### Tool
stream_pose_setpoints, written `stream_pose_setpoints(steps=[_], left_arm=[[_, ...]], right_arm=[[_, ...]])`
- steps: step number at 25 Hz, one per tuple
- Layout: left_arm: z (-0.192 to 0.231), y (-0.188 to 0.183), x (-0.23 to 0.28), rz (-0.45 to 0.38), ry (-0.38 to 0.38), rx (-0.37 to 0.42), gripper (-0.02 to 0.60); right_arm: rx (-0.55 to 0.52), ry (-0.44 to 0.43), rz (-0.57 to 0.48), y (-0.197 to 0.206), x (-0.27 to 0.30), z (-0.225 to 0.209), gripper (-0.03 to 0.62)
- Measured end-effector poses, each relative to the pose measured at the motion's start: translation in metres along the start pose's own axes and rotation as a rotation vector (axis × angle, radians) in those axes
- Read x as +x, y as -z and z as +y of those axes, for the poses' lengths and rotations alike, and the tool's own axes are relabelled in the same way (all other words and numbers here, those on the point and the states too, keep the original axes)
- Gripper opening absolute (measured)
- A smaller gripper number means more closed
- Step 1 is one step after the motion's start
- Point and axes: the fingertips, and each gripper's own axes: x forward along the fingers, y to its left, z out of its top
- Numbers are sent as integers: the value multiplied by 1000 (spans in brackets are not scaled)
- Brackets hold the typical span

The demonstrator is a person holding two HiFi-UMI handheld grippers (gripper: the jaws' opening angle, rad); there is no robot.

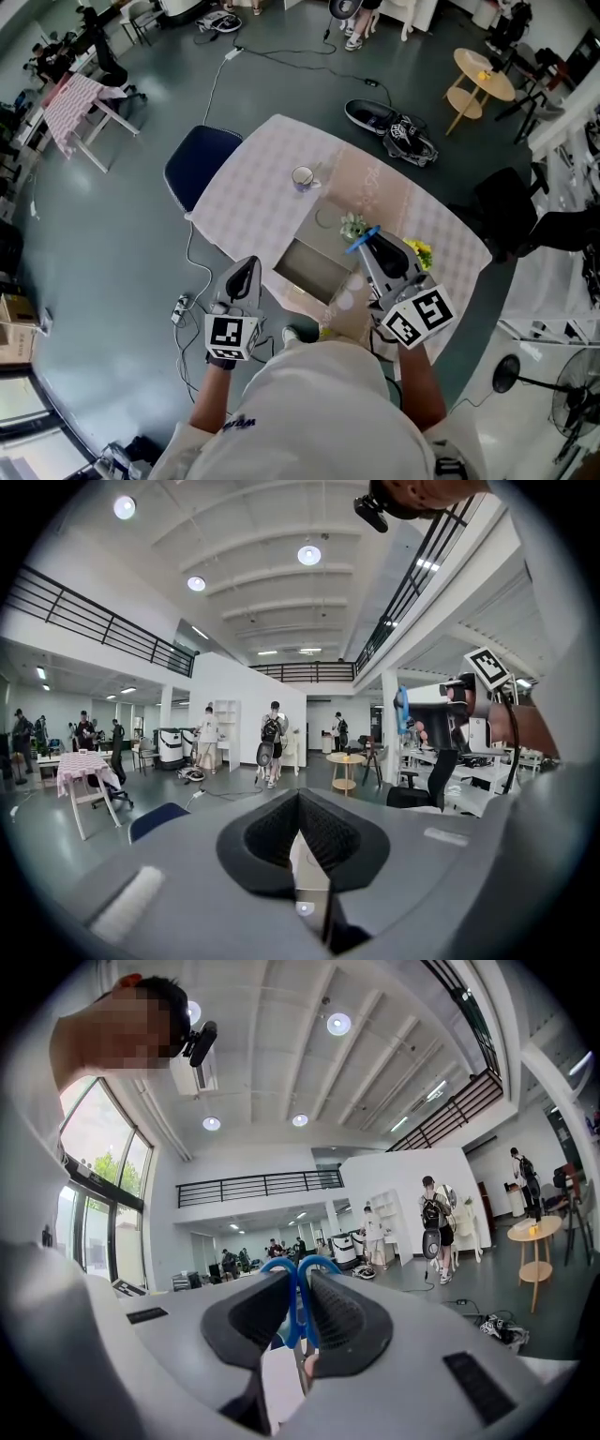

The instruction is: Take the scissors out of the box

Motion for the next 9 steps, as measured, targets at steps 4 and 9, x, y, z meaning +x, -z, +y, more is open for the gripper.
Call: stream_pose_setpoints(steps=[4,9], left_arm=[[-2,12,-1,20,-10,-5,3],[16,71,-5,101,-95,-14,3]], right_arm=[[19,-5,20,7,-1,-6,74],[38,-17,45,19,-4,-18,75]])
